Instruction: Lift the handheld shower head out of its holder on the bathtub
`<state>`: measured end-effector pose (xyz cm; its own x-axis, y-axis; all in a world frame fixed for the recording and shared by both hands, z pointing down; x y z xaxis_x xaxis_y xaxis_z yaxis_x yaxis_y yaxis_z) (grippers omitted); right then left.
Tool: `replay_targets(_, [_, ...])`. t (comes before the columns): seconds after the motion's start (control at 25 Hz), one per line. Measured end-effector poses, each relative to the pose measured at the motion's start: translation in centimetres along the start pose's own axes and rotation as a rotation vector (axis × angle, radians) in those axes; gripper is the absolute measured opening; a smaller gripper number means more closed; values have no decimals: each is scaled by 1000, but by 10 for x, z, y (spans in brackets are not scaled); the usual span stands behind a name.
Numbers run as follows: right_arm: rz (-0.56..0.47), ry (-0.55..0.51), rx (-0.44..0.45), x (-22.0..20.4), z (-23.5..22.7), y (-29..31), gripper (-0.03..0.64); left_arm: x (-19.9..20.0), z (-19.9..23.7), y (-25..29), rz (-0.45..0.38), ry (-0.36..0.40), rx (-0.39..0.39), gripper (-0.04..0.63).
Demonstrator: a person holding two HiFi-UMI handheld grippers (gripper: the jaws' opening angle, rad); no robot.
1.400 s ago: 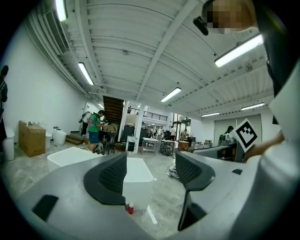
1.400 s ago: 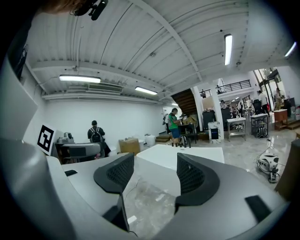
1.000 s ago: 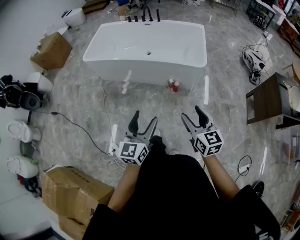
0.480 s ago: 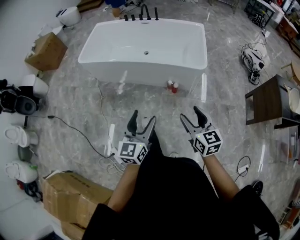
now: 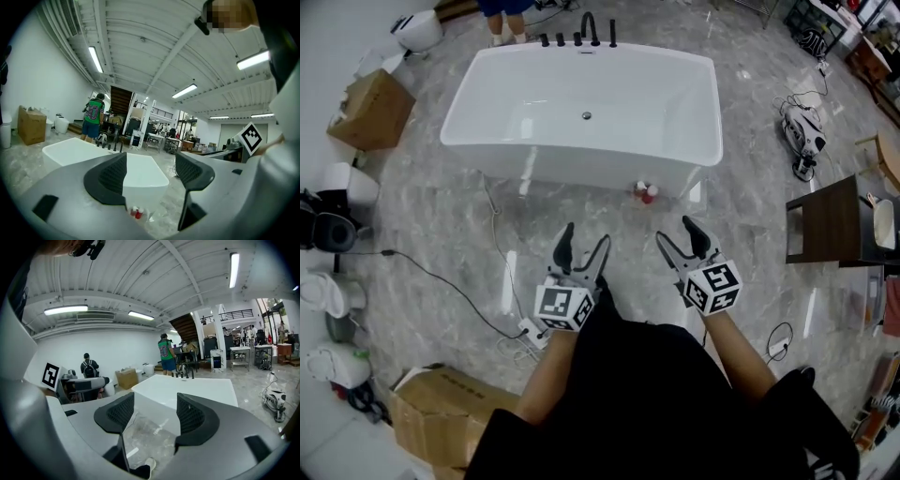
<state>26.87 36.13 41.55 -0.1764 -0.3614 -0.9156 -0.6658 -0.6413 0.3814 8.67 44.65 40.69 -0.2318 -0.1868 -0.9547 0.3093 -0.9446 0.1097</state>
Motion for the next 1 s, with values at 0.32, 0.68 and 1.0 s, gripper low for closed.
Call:
replay_targets(0.32, [16,-7,-3,59,25,124,250,48,119,33,8,5,-3,301])
replay_targets(0.68, [39,-25,-34,92,55,208,251,84,216,46,-15,-10,-13,301])
replay_targets(1.0, [32,-22,-56,108,58,242,250,92,269,61,-4,-7,-32,301])
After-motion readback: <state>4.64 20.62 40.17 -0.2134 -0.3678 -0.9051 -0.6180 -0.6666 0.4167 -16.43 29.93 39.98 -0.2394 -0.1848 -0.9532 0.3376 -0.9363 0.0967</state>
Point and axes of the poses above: the fingertips, and each gripper's own axes: y forward along the fingers, z to its left, x out of its top, the point moved 3 cm from there along -y, backward along the fingers, and after that the axes turned 11 degrees about -x, right-handed, at the moved point
